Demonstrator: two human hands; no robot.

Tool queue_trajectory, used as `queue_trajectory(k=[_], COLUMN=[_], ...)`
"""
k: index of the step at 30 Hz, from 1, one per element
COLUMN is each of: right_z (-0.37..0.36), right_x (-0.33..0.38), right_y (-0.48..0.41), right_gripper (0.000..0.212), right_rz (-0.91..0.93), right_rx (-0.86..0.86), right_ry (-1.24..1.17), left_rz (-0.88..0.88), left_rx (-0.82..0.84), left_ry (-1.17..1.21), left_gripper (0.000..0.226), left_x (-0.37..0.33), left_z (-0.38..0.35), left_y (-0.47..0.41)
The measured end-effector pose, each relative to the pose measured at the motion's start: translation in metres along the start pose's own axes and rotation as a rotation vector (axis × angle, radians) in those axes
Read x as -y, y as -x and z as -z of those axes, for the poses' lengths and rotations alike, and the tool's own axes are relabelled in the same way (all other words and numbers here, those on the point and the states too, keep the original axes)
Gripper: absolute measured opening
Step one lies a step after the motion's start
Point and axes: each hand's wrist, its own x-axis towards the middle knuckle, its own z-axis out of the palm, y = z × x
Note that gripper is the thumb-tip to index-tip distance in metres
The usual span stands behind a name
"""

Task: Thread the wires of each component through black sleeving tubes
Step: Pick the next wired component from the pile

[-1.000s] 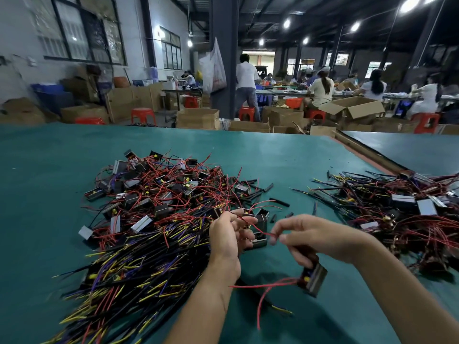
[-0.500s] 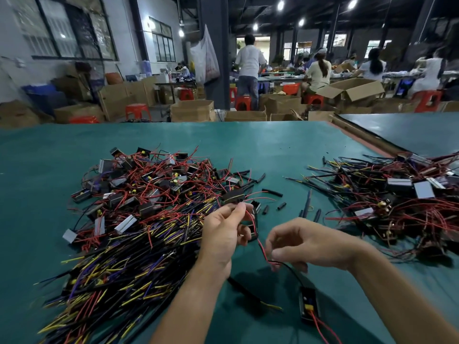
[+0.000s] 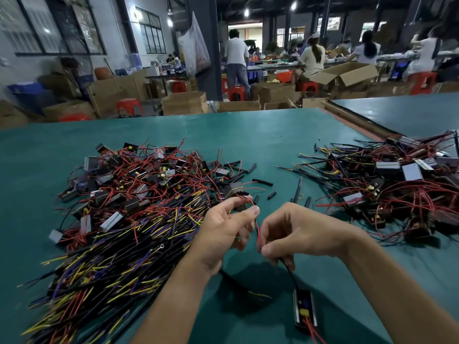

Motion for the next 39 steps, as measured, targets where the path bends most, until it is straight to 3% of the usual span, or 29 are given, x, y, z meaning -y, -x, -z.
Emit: queue_trajectory(k=[2,8,15,20,25,39], right_z=[0.001,0.001,-0.001,0.001,0.002,0.000], right_x=[-0.001,-0.001,-0.004,-0.007,-0.008,-0.009], right_y=[0.000,-0.001,-0.006,-0.006,-0.007,-0.014], right_gripper=[0.009,0.012,0.019,0.006,0.017,0.020], right_rz=[-0.022,-0.063,-0.014,-0.035,-0.039,-0.006], right_rx=[-0.036,-0.105,-0.202,-0.233,-0.298,-0.457], right_ry=[-0.017,-0.022,0.029,0.019,0.049,0.028], left_rz=[-0.003,-0.073,-0.029,-0.044,-0.028,0.002], left_rx=[0.027,0.015,0.033,-0.003,-0.013,0.011], left_ry=[-0.014,-0.096,-0.119,-0.146,-0.113,-0.136], left_gripper=[0.036,0.011,0.017,0.017,0.021,0.025], left_x=[0.000,0.003,0.005,0.005,0.004,0.002], left_z=[0.000,0.000,0.000,0.001,0.001,0.001], left_y=[0.001,0.001,0.000,0.000,0.000,0.001])
